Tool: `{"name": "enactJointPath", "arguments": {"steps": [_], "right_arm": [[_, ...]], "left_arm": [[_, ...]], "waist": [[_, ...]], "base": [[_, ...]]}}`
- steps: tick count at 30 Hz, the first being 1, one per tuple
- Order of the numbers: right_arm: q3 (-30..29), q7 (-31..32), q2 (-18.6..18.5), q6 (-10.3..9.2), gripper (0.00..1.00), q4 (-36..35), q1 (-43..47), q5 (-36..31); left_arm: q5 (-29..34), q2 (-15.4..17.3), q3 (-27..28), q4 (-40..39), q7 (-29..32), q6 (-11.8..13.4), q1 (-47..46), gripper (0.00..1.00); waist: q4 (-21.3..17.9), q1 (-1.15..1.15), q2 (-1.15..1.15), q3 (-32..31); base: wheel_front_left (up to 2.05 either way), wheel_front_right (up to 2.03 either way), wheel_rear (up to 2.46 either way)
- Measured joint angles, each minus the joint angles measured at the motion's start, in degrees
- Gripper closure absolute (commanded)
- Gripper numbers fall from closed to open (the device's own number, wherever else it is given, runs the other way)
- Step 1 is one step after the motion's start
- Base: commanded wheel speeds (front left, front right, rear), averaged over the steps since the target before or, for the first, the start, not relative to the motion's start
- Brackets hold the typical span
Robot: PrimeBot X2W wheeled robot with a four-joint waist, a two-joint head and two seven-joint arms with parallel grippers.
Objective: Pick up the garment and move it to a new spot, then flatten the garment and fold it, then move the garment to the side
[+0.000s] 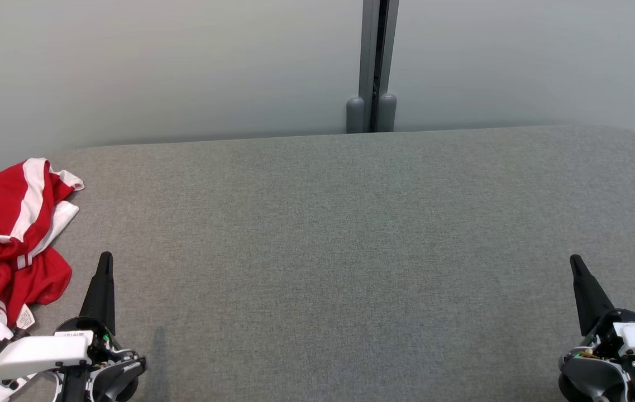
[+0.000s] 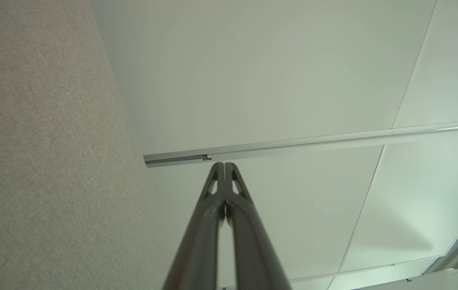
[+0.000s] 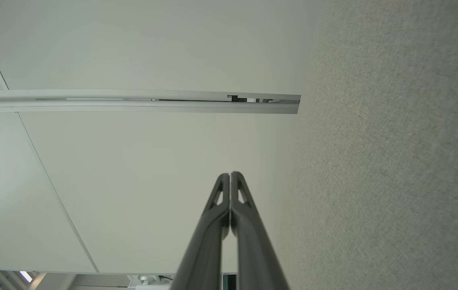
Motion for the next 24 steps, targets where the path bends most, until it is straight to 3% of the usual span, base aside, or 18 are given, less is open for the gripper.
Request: {"name": "enactJointPath", "arguments": {"steps": [24], "right_arm": [[0.0,0.0,0.0,0.0,1.0,0.0,0.0,0.0]], "left_arm": [[0.0,0.0,0.0,0.0,0.0,0.0,0.0,1.0]], "waist": [[0.0,0.0,0.0,0.0]], "base": [[0.0,0.0,0.0]]}}
